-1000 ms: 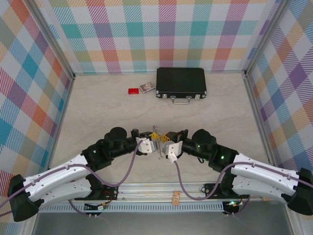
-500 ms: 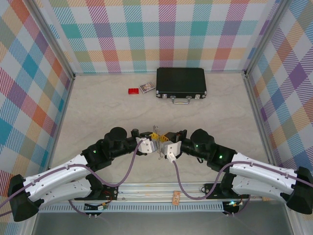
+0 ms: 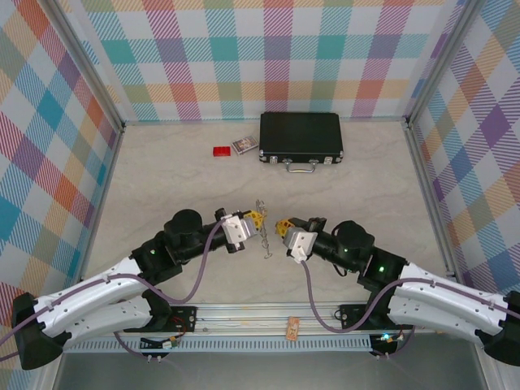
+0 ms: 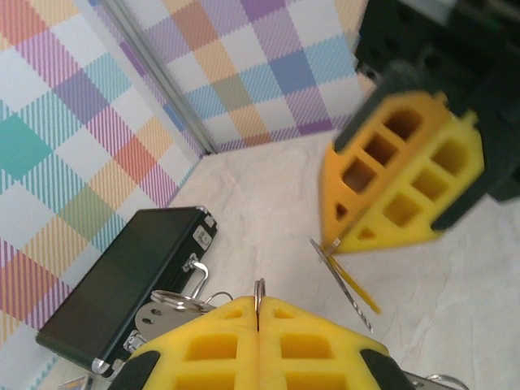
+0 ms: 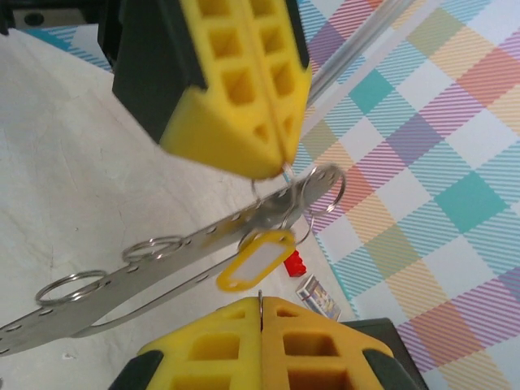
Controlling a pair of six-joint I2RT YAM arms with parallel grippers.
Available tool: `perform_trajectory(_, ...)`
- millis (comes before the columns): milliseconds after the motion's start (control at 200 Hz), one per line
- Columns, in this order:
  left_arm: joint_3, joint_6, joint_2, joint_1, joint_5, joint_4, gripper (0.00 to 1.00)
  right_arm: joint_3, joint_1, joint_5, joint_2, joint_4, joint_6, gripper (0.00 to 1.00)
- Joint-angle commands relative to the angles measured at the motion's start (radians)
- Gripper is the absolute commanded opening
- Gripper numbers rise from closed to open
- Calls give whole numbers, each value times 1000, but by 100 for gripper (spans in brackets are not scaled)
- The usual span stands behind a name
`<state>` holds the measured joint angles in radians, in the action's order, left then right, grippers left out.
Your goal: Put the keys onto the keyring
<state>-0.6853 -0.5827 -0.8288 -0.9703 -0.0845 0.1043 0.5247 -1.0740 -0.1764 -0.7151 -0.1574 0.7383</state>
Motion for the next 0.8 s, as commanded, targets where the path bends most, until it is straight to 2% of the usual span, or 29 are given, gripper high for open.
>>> perform_trajectory(0,-48,161,16,-16,-4,83,0,-16,-4,-17,34,-51,-102,0)
perform_trajectory(155,-57,270,4,-16,-21,104,0,-31,-4,-11,69,-81,-125,0)
perform_trajectory(460,-73,348,-9,-16,-48,99,0,-20,-4,20,80,-103,-150,0)
perform_trajectory(795,-146,504,-59,-8,-51,44,0,42,-1,22,35,-128,-158,0)
